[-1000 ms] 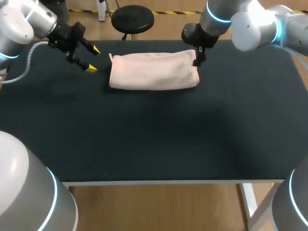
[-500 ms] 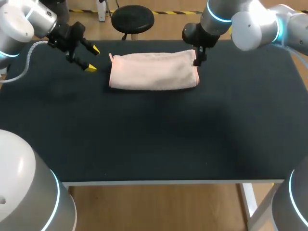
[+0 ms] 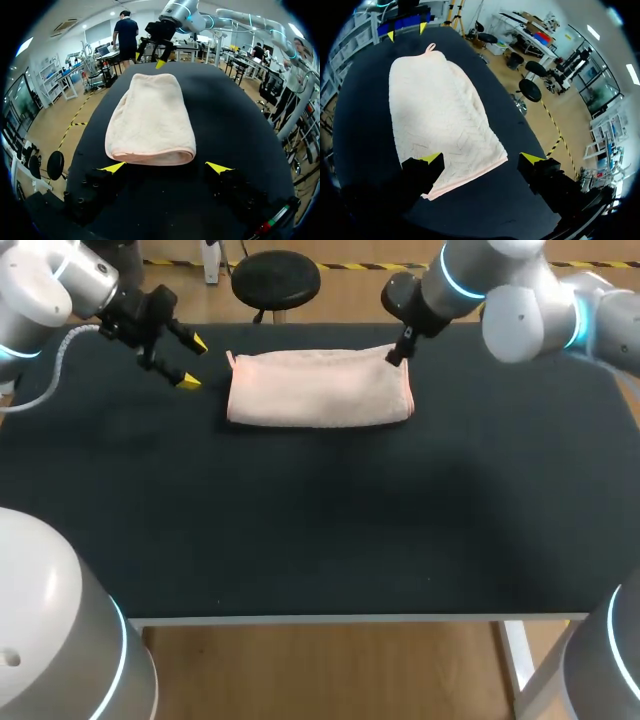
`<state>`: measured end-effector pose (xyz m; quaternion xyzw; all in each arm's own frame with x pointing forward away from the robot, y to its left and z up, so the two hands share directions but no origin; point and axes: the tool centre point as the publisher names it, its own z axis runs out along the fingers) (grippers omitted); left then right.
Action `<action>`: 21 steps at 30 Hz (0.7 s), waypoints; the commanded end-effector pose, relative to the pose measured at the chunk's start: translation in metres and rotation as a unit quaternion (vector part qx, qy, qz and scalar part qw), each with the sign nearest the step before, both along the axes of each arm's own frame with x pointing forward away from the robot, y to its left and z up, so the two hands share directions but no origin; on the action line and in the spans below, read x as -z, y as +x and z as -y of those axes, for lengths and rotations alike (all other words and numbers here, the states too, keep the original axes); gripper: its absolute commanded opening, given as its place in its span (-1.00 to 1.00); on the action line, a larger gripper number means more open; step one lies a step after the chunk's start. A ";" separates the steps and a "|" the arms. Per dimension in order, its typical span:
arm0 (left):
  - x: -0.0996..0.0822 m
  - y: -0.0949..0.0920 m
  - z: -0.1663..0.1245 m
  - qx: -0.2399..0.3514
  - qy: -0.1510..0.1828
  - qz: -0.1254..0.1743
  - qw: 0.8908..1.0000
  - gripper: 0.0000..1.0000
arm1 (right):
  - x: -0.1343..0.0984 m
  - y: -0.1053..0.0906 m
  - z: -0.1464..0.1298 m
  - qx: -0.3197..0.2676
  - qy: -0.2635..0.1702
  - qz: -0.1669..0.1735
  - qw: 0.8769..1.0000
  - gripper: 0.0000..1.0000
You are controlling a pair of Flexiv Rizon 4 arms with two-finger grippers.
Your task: Fold the towel
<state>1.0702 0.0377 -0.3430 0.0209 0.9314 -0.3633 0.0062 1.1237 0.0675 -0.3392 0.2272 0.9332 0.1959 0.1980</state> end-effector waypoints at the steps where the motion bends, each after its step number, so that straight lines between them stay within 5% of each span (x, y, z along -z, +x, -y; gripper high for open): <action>1: 0.000 0.000 0.000 0.001 0.000 0.000 1.000 1.00 | -0.007 -0.013 0.009 0.268 0.180 0.008 0.946 1.00; 3: 0.000 0.000 0.000 0.001 0.000 0.000 1.000 1.00 | -0.007 -0.012 0.014 0.307 0.202 0.010 0.930 1.00; 7: 0.000 0.000 0.000 0.001 0.000 0.000 1.000 1.00 | -0.002 -0.008 0.027 0.382 0.267 -0.053 0.883 1.00; 15: 0.000 0.000 0.000 0.001 0.000 0.000 1.000 1.00 | 0.022 -0.008 0.032 0.410 0.323 -0.140 0.842 1.00; 21: 0.000 0.000 0.000 0.001 0.000 0.000 1.000 1.00 | 0.044 -0.001 0.031 0.366 0.368 -0.226 0.824 1.00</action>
